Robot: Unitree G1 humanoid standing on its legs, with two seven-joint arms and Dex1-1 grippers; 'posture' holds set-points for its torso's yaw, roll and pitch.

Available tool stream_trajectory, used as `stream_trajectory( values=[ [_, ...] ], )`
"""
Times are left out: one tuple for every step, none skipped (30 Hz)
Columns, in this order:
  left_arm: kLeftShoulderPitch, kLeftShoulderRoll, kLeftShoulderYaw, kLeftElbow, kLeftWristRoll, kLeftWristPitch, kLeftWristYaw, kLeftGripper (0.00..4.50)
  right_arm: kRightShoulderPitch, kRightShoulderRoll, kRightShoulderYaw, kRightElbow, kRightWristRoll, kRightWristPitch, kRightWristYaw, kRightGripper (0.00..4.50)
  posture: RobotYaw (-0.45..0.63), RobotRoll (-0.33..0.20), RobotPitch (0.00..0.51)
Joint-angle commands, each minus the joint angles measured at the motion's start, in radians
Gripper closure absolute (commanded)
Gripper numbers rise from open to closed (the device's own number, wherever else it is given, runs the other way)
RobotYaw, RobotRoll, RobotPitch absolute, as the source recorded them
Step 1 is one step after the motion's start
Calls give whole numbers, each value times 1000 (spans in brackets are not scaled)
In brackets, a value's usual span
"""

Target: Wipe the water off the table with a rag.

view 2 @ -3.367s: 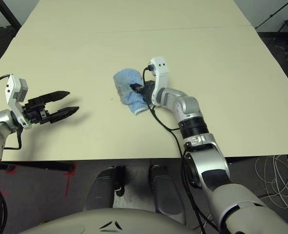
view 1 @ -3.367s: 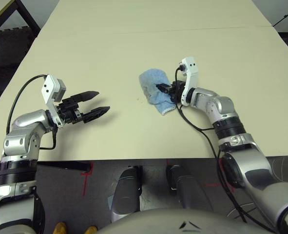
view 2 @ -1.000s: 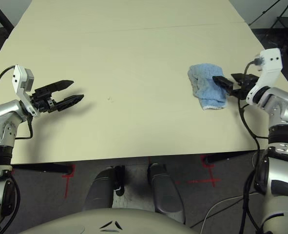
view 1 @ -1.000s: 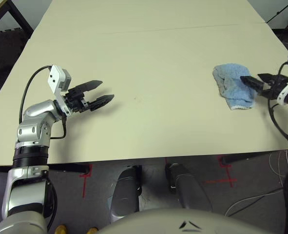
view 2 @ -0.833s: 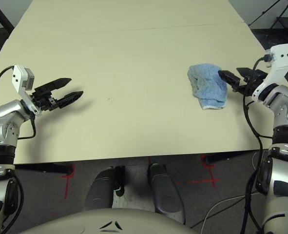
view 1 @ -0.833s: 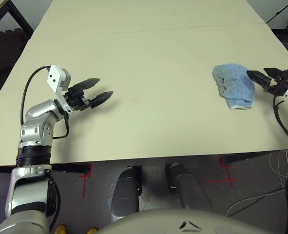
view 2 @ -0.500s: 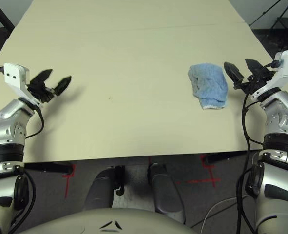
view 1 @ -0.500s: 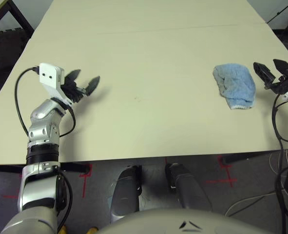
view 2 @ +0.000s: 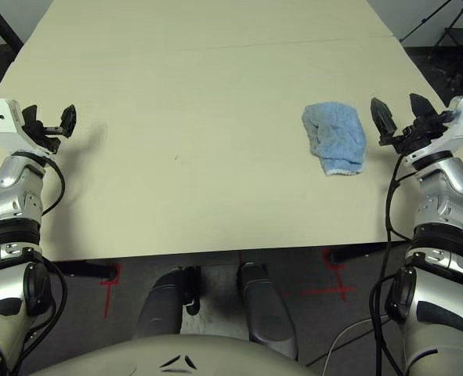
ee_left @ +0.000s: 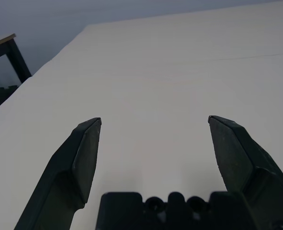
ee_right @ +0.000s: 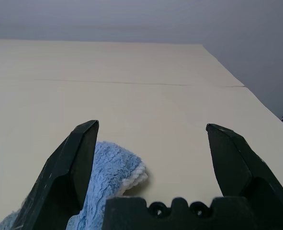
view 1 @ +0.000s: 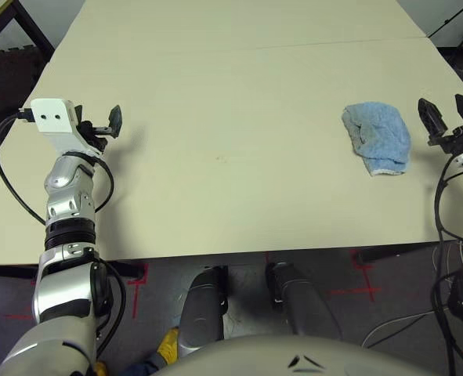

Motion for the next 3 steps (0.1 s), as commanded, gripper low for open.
stream_trajectory(
  values=[
    [-17,21,22,42,11,-32,24,0,-17,2,3,46,-3,-22,-2,25,-127,0,169],
    [-20,22,23,49,11,-35,24,0,-23,1,4,54,-4,-25,-1,25,-127,0,169],
    [-24,24,23,55,12,-36,22,0,-28,1,6,58,-4,-27,-1,25,-125,0,167]
  ],
)
